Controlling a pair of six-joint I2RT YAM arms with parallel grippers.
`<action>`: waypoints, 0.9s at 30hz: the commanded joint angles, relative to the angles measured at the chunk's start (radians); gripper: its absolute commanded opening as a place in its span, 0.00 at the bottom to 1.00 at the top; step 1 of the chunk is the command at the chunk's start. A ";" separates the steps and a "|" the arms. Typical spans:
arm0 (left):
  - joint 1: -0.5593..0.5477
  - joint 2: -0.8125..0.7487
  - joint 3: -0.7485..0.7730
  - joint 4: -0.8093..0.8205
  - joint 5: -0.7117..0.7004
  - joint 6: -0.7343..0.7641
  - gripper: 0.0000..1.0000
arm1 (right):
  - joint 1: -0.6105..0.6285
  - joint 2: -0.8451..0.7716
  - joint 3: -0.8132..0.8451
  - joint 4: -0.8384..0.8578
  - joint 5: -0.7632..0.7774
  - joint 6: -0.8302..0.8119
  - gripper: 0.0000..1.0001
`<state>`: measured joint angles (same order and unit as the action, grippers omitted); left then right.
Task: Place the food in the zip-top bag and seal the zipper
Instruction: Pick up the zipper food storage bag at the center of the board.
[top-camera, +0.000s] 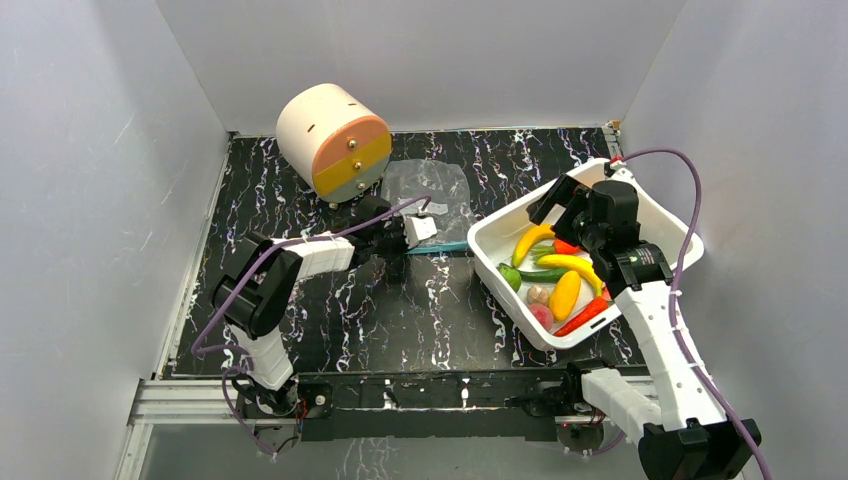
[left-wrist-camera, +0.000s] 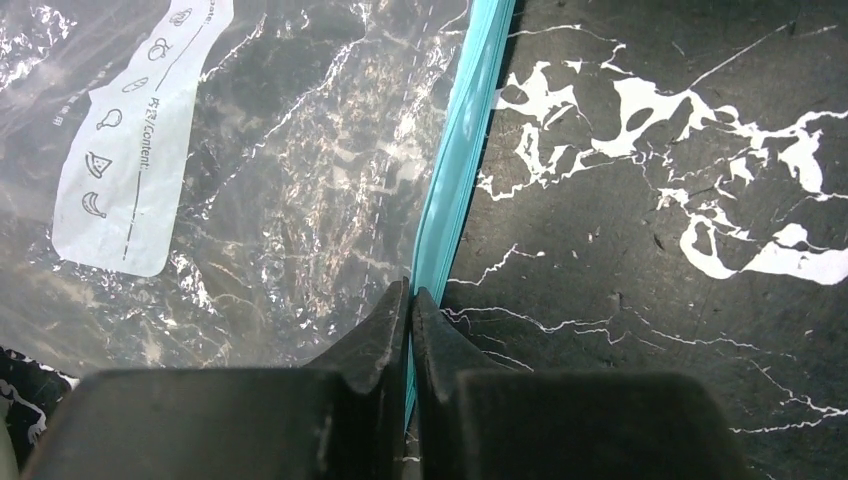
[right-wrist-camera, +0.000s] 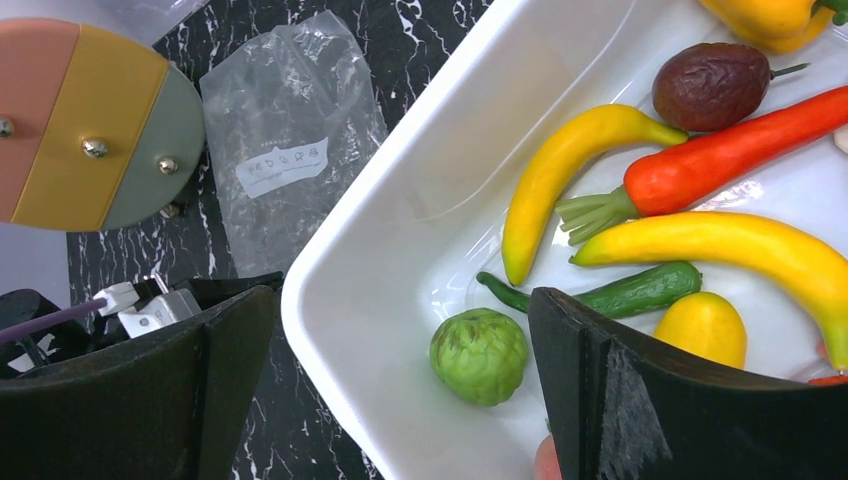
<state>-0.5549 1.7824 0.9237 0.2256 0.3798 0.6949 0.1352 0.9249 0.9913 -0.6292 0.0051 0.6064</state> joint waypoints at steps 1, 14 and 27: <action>-0.007 -0.063 -0.012 0.072 0.009 -0.050 0.00 | 0.000 -0.024 -0.008 0.023 0.039 -0.016 0.98; -0.009 -0.236 -0.042 0.052 -0.089 -0.277 0.00 | 0.000 -0.031 -0.037 0.039 -0.229 0.099 0.86; -0.009 -0.327 0.083 -0.113 -0.224 -0.624 0.00 | 0.010 0.014 0.024 0.170 -0.250 0.415 0.75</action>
<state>-0.5598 1.5311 0.9260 0.1806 0.1967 0.2070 0.1356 0.9142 0.9554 -0.5560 -0.2363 0.9119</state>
